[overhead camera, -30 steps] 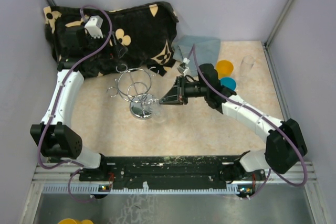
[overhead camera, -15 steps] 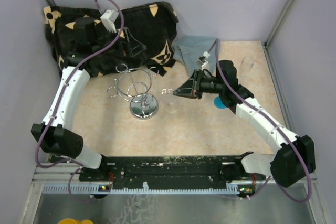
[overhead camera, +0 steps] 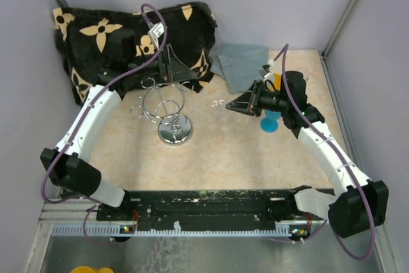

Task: Take the wine glass off the wine glass rack

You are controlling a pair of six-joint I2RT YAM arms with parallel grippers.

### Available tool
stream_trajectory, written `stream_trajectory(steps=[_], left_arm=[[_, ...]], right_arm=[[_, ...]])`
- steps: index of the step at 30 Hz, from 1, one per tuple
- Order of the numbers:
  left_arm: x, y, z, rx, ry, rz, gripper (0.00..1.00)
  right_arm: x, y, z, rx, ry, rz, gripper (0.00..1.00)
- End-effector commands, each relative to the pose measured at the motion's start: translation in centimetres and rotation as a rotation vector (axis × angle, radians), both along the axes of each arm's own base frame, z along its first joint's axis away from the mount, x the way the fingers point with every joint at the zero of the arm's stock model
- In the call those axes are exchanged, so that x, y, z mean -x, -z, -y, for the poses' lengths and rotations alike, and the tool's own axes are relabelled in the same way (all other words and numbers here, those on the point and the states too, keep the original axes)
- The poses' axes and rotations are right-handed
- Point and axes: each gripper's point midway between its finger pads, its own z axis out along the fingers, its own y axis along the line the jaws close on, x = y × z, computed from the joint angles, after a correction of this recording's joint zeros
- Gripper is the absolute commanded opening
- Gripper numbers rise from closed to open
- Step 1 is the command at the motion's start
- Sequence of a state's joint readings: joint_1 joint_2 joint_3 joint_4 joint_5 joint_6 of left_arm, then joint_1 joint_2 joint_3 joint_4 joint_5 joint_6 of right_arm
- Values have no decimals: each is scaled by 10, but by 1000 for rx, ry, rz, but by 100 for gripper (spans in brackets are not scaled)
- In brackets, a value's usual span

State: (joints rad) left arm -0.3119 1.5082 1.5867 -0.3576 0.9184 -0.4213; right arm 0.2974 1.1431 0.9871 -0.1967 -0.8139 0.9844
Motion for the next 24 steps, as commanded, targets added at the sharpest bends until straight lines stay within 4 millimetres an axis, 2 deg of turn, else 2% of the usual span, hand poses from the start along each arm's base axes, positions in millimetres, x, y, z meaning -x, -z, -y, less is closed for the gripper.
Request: stream_trajectory(steps=[1,6,13,24], left_arm=[[28,-19,21,62,117,3,97],[44,-12,43,67,189,-39,96],[64,9,62,80,284,-126,95],[66,17,78,79,330,-158,94]], right_arm=[[1,-61,5,-49,9,208,0],[-3,-73,9,-49,47,255,0],[-11,-85,17,-63,132,295,0],[-8,-96,20,-76,145,331,0]])
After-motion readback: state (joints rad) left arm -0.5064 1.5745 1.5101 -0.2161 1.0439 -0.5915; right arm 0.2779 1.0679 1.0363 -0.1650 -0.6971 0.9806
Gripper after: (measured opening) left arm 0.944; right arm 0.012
